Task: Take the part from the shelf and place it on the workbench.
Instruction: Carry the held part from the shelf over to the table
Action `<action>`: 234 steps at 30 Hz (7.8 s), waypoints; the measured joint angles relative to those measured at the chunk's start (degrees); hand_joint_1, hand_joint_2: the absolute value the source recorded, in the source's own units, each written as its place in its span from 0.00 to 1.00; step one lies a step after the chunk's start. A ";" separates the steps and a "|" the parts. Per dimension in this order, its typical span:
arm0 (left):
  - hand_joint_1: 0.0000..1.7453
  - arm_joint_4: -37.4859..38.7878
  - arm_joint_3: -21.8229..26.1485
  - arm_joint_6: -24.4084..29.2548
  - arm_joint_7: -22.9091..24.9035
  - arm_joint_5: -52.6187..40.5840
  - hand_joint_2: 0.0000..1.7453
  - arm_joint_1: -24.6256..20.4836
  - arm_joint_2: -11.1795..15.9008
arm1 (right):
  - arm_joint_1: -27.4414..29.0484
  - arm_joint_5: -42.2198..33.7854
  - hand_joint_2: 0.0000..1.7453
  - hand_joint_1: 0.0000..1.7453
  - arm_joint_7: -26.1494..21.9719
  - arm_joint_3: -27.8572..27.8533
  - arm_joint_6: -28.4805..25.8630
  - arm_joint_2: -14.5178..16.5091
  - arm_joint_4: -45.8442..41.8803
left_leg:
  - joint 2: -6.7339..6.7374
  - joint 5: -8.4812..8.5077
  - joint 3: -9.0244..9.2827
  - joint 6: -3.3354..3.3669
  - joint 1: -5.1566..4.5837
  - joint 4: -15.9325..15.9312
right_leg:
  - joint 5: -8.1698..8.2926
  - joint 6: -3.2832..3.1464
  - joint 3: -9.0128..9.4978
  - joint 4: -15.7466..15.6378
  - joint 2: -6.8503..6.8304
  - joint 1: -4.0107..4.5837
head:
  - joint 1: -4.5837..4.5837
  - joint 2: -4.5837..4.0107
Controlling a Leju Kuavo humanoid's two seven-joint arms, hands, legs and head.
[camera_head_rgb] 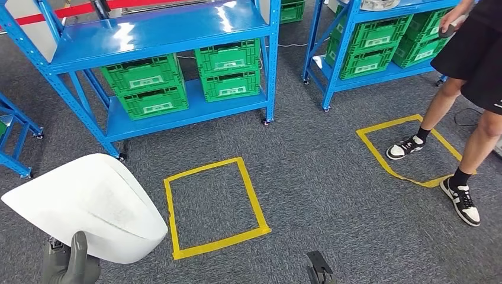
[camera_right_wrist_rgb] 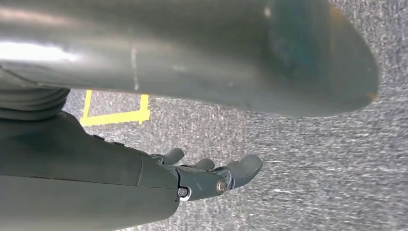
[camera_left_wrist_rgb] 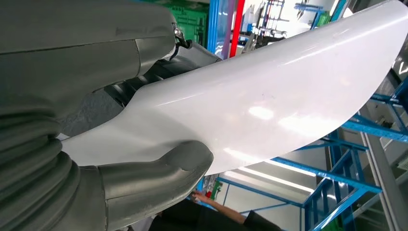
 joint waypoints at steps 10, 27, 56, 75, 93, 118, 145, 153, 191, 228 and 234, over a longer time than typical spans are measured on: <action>1.00 1.85 0.49 -1.66 -1.46 -0.24 1.00 -2.22 -0.71 | -0.26 0.09 0.00 0.00 -0.35 0.44 0.05 0.23 0.01 | -2.23 1.94 2.50 3.73 -0.22 -7.80 | -6.67 2.26 -5.92 12.97 4.16 -0.14 | 0.56 0.00; 1.00 4.42 1.45 -2.01 -0.93 -0.38 1.00 -3.43 -1.03 | 0.08 0.40 0.00 0.00 0.66 0.43 1.56 1.16 0.02 | -2.46 -4.33 -7.14 0.05 -0.04 9.39 | -0.40 -0.05 -0.97 1.64 2.36 -0.47 | -0.14 -0.01; 1.00 3.92 1.66 -1.36 0.39 0.02 1.00 -4.58 -0.84 | -0.18 1.68 0.00 0.00 1.46 0.46 1.51 1.69 0.00 | -2.97 -2.91 -7.73 -0.28 -0.23 6.92 | -0.88 -0.34 -1.03 2.28 3.10 -0.55 | -0.39 0.00; 1.00 2.04 1.67 2.38 -1.99 2.90 1.00 -0.20 -0.07 | 0.09 2.28 0.00 0.00 -2.37 0.54 1.95 1.63 0.00 | -5.73 3.49 0.76 3.05 -0.30 -6.78 | -4.35 2.27 -6.15 13.60 5.08 -0.50 | 0.03 -0.01; 1.00 0.80 1.64 1.62 -0.76 2.29 1.00 0.23 -1.57 | -0.08 1.77 0.00 0.00 -1.65 0.95 2.02 0.21 0.00 | 1.30 2.53 -0.11 0.73 -0.44 -4.38 | -0.55 0.29 -0.89 2.27 -0.38 -0.19 | -0.32 -0.01; 1.00 4.03 1.68 -0.01 0.64 0.59 1.00 -3.30 -3.62 | 0.21 5.00 0.00 0.00 -2.41 1.85 2.29 -0.34 0.00 | -2.66 -3.56 -7.80 0.04 -0.17 8.71 | -0.08 -0.58 -1.35 2.23 2.80 -0.24 | -0.28 0.00; 1.00 9.10 1.38 -1.21 -0.17 2.35 1.00 -8.03 -3.28 | -0.37 4.61 0.00 0.00 -0.31 1.93 1.74 0.00 0.01 | -6.74 2.56 -2.85 0.55 -0.44 -3.00 | 0.26 -0.07 -1.77 2.73 6.03 -0.58 | -0.11 0.00; 1.00 11.29 0.44 -0.38 -1.16 4.15 1.00 -8.92 -1.70 | 0.02 3.96 0.00 0.00 -0.81 1.84 1.93 0.04 0.02 | -0.16 2.25 -2.44 1.02 -0.80 -0.94 | -0.31 -0.49 -1.34 2.71 -0.03 0.30 | -0.28 -0.01; 1.00 -3.21 8.46 1.60 -3.56 -1.02 1.00 -2.15 -1.59 | -0.12 3.95 0.00 0.00 -2.02 1.51 0.77 1.77 -0.02 | -1.07 4.07 0.60 2.76 -0.25 -6.68 | -3.00 2.12 -1.59 5.75 0.89 -0.13 | -0.22 -0.01; 1.00 -9.77 15.60 18.67 -4.39 -9.63 1.00 -0.81 -3.59 | 0.88 2.34 0.00 0.00 -1.61 -0.61 -0.16 2.19 0.00 | -6.24 4.40 0.48 3.12 0.21 -6.54 | -2.80 2.33 -6.15 12.87 5.04 -0.43 | -0.02 -0.01; 1.00 -9.92 15.88 18.98 -4.43 -9.51 1.00 0.09 -4.01 | 0.86 2.34 0.00 0.00 -1.61 -1.09 -0.05 2.19 0.00 | -9.87 4.56 -0.68 0.78 0.40 -6.29 | 0.69 1.57 -1.60 2.35 7.46 -0.55 | -0.07 -0.01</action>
